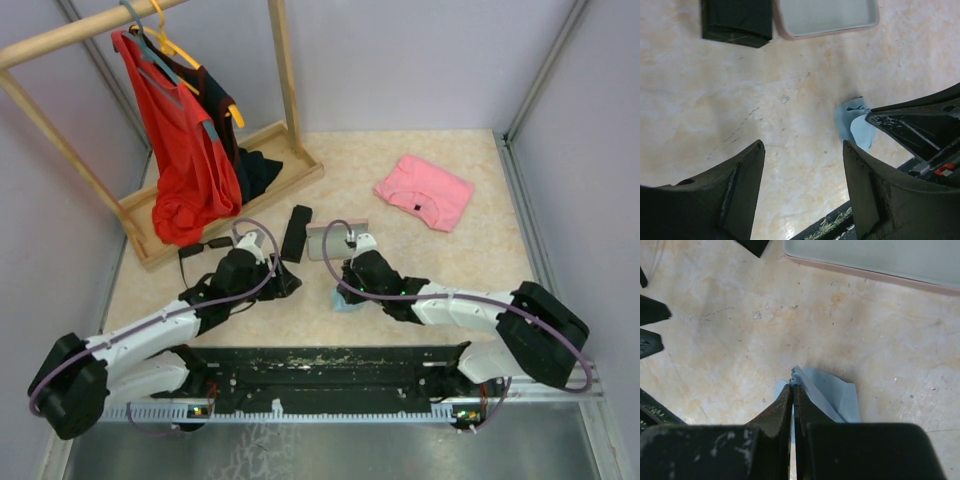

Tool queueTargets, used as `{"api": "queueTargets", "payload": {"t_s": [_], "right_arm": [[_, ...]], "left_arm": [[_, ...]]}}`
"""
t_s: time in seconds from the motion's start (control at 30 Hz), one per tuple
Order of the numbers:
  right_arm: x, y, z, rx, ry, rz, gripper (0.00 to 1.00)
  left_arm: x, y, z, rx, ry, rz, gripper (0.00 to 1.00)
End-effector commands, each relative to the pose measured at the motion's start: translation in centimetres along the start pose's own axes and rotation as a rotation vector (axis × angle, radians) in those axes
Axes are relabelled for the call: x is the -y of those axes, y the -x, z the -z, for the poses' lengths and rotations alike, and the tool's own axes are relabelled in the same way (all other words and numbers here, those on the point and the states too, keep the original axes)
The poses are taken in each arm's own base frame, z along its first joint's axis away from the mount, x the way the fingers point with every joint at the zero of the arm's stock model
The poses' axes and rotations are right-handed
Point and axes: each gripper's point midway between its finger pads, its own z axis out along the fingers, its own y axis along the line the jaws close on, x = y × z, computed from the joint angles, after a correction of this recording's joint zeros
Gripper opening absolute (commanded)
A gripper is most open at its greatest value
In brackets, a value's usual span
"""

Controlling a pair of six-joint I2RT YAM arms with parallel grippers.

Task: Organize the sunglasses
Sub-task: Adjust the glasses cleaning cloth at the center of the board.

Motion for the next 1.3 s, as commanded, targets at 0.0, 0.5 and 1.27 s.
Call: {"api": "queueTargets", "payload": {"t_s": [0.0, 0.5, 1.27], "right_arm": [[-2.4, 3.6, 1.4, 0.162, 0.143, -0.131, 0.0], [-2.6, 6.1, 4.7, 0.322, 0.278, -0.286, 0.0], [-4.7, 8.3, 6.3, 0.365, 0.378, -0.316, 0.0]], "left_arm": [[5.0, 0.7, -0.7, -0.011, -0.247, -0.031, 0.71], [9.6, 0.0, -0.7, -0.062, -0.518, -0.076, 0.64], [11.4, -0.6, -0.5, -0.101, -0.634, -0.094, 0.49]]}}
